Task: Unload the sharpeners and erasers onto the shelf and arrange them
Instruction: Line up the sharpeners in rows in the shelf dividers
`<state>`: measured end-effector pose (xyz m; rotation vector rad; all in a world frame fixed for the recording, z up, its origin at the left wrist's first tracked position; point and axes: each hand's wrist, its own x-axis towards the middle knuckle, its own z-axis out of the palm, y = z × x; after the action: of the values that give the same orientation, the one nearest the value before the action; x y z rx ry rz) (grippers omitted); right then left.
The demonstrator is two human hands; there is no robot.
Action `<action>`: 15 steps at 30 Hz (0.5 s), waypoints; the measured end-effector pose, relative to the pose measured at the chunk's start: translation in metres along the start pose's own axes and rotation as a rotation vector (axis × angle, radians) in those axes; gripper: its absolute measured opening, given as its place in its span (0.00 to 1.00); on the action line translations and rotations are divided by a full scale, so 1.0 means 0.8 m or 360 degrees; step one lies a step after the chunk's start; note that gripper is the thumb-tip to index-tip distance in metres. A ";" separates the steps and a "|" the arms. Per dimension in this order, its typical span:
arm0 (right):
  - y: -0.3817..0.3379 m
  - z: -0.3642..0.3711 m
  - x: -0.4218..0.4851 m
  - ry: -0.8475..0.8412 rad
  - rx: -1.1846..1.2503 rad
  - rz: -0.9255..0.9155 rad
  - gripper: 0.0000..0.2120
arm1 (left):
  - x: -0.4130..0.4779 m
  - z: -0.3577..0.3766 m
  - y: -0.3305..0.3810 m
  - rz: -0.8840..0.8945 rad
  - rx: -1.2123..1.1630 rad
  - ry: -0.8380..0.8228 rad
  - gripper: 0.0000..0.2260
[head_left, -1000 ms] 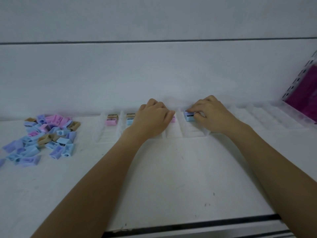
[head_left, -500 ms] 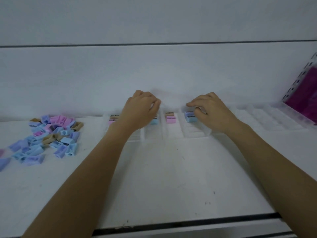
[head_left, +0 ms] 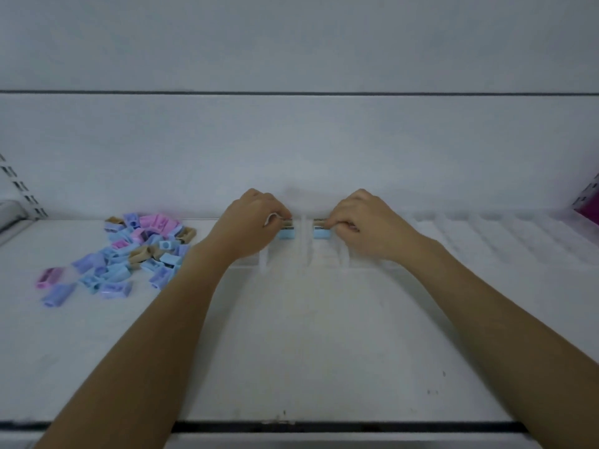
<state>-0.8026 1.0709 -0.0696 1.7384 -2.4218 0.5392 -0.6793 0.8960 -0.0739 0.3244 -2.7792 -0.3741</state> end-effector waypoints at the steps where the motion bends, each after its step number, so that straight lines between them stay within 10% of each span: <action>1: 0.001 0.003 -0.002 -0.0017 -0.0011 0.0009 0.14 | 0.000 -0.002 -0.001 -0.0013 0.0026 0.0006 0.13; 15: 0.004 0.009 -0.004 -0.0049 0.0025 0.0099 0.15 | -0.006 0.001 -0.002 -0.0025 0.0121 -0.0044 0.15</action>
<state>-0.8037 1.0722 -0.0778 1.6943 -2.5069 0.5437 -0.6751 0.8957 -0.0765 0.3622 -2.8246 -0.2792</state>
